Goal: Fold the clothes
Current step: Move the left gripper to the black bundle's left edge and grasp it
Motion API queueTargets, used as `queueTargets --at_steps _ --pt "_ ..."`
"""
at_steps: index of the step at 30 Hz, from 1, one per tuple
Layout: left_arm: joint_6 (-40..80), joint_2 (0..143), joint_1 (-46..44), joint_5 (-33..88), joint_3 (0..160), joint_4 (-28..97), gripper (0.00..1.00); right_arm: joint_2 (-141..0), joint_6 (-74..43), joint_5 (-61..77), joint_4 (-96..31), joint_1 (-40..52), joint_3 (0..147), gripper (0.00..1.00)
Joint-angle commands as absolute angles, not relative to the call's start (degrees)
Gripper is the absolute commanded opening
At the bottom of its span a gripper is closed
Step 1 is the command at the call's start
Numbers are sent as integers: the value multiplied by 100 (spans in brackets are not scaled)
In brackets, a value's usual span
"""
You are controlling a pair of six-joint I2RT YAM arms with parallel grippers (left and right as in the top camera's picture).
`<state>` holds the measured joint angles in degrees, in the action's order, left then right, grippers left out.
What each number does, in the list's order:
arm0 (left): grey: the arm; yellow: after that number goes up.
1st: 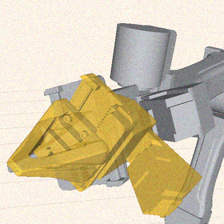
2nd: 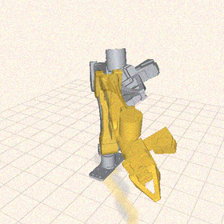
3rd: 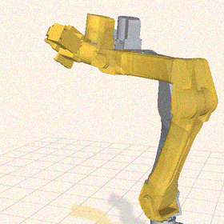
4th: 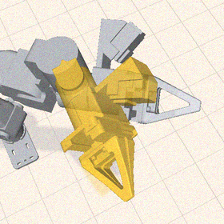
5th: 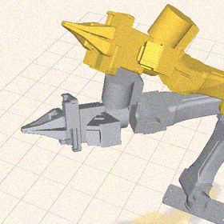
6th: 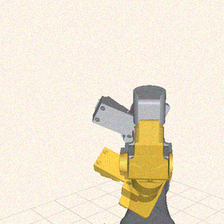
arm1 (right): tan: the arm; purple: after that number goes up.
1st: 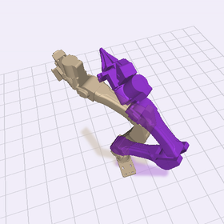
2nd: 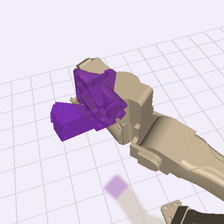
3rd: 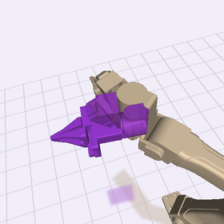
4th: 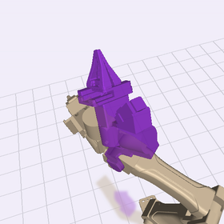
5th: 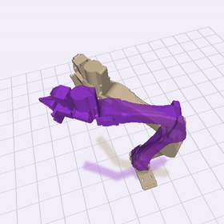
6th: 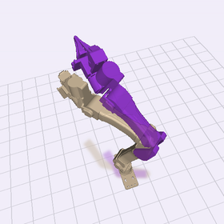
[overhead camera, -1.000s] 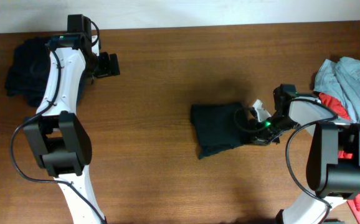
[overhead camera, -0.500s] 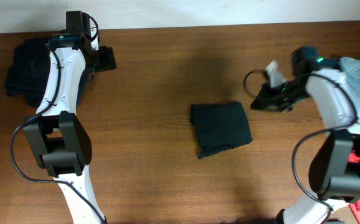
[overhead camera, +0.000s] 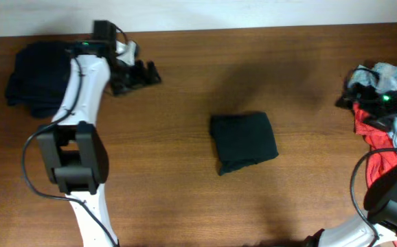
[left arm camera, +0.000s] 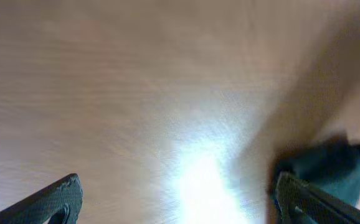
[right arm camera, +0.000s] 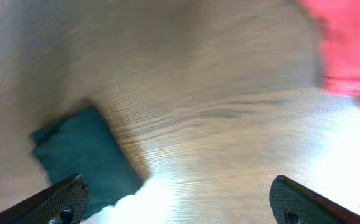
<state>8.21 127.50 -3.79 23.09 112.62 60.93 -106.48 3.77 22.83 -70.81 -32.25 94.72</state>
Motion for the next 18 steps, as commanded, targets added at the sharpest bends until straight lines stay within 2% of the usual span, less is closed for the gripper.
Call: queueTargets --at_steps 1,10,18 --pt "829 12663 -777 2672 10868 6136 99 -10624 248 1964 -7113 -3503 9504 99" --pt "832 12663 -1872 2659 9909 6060 99 -10624 252 1962 -6886 -3682 9504 99" --pt "834 12663 -2541 2775 8971 5367 99 -10624 252 1962 -6790 -3682 9504 99"
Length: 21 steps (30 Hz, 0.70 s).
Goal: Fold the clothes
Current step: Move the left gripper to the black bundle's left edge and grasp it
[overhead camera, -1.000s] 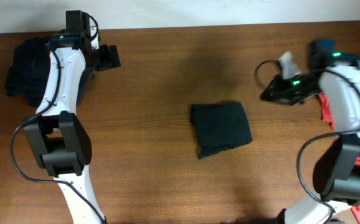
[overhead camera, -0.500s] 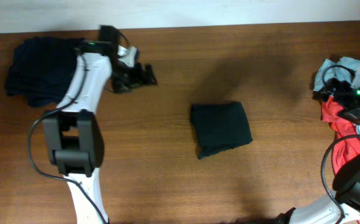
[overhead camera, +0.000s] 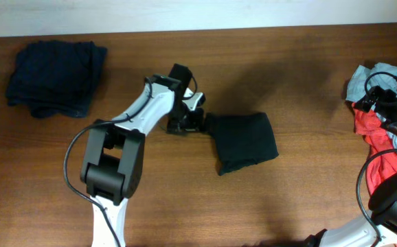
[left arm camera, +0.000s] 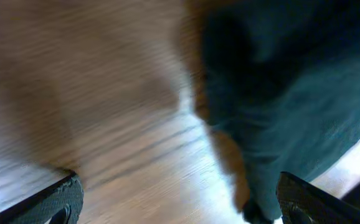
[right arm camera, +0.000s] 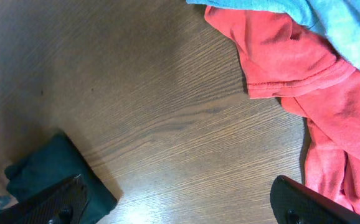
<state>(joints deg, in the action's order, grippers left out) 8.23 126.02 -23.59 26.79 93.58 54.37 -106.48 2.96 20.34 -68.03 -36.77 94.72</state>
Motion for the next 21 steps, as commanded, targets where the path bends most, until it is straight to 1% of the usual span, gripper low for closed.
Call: queueTargets --at_steps 1,9,15,21 --pt "832 12663 -2633 2790 8836 5328 99 -10624 252 1962 -6790 -3682 9504 99" --pt "829 12663 -3059 3391 8554 5030 99 -10624 252 1962 -6790 -3682 9504 99" --pt "1621 12663 -3186 3677 8543 4477 99 -10624 252 1962 -6790 -3682 9504 99" --pt "1981 12663 -3326 3734 8543 3955 99 -10624 252 1962 -6790 -3682 9504 99"
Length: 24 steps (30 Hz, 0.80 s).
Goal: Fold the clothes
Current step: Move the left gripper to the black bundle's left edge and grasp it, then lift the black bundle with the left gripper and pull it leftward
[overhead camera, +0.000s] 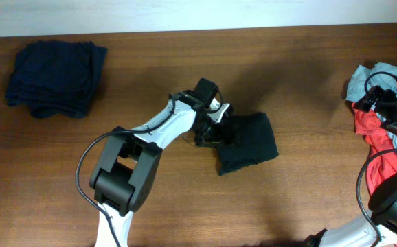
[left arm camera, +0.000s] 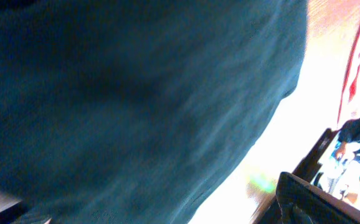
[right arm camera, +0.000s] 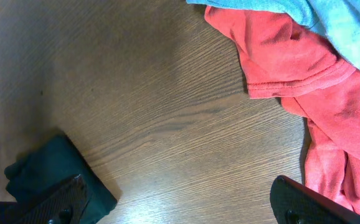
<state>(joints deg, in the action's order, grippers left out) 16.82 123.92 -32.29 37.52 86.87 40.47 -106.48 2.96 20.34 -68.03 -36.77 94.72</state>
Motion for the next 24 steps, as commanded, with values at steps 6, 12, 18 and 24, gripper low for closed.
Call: queueTargets --at_steps 6,12,18,24 --pt "2012 12663 -3367 3763 8541 3839 99 -10624 252 1962 -6790 -3682 9504 99" --pt "2012 12663 -3367 3776 8541 3793 94 -10624 252 1962 -6790 -3682 9504 99" --pt "2012 12663 -3367 3776 8541 3680 63 -10624 252 1962 -6790 -3682 9504 99" --pt "2010 12663 -3367 3769 8530 3454 50 -10624 252 1962 -6790 -3682 9504 99"
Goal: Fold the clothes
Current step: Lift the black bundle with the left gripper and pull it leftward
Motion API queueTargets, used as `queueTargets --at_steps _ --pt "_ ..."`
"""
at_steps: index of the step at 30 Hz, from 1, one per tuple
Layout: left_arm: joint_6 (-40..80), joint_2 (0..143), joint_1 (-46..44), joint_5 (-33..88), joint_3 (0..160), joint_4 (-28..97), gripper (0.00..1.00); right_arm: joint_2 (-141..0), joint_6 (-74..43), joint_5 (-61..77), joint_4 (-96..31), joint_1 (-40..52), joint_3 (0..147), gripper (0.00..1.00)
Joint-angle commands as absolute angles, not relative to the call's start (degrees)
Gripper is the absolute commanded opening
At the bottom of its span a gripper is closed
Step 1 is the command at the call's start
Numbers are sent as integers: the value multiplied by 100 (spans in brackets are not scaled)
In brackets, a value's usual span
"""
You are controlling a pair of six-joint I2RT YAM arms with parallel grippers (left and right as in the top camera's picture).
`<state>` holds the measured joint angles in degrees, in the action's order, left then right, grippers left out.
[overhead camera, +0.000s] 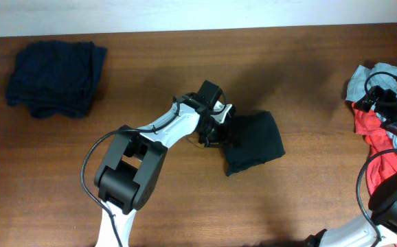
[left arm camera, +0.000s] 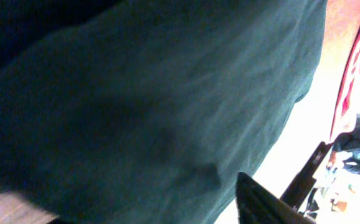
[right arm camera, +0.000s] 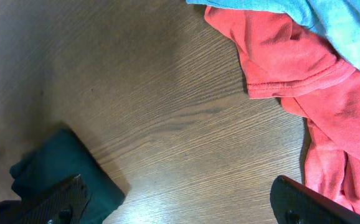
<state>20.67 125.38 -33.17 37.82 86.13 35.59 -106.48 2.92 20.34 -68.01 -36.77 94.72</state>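
Note:
A folded dark green garment (overhead camera: pixel 257 143) lies mid-table and fills the left wrist view (left arm camera: pixel 155 106). My left gripper (overhead camera: pixel 216 129) sits on its left edge, shut on the cloth. Only one finger (left arm camera: pixel 261 199) shows; the other is hidden by fabric. A corner of the green garment also shows in the right wrist view (right arm camera: pixel 49 174). My right gripper (right arm camera: pixel 180 208) hangs open over bare wood beside the unfolded pile, a red garment (right arm camera: pixel 304 93) and a light blue one (right arm camera: pixel 329 18).
A folded navy stack (overhead camera: pixel 55 68) rests at the far left of the wooden table (overhead camera: pixel 143 206). The loose clothes pile (overhead camera: pixel 380 116) sits at the right edge, with cables of the right arm over it.
The green garment has shifted slightly right and turned a little. In the left wrist view the visible finger stands further inward. The right arm has not moved.
My left gripper was open near the navy stack at the far left while the right arm swung toward the pile. Then the left gripper stood at the green garment's left edge, then over that edge, and now grips it.

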Motion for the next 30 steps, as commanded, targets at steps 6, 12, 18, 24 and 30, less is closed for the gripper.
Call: queueTargets --at_steps 6,12,18,24,30 --pt "2014 12663 -3367 2845 8517 3361 45 -10624 252 1962 -6790 -3682 9504 99" --pt "2012 12663 -3361 1721 8517 3299 45 -10624 252 1962 -6790 -3682 9504 99" --pt "2010 12663 -3361 1094 8517 3135 45 -10624 252 1962 -6790 -3682 9504 99" --pt "1968 12663 -3358 558 8558 3151 45 -10624 252 1962 -6790 -3682 9504 99" --pt "1658 12663 -3240 82 8696 3284 45 -10624 252 1962 -6790 -3682 9504 99"
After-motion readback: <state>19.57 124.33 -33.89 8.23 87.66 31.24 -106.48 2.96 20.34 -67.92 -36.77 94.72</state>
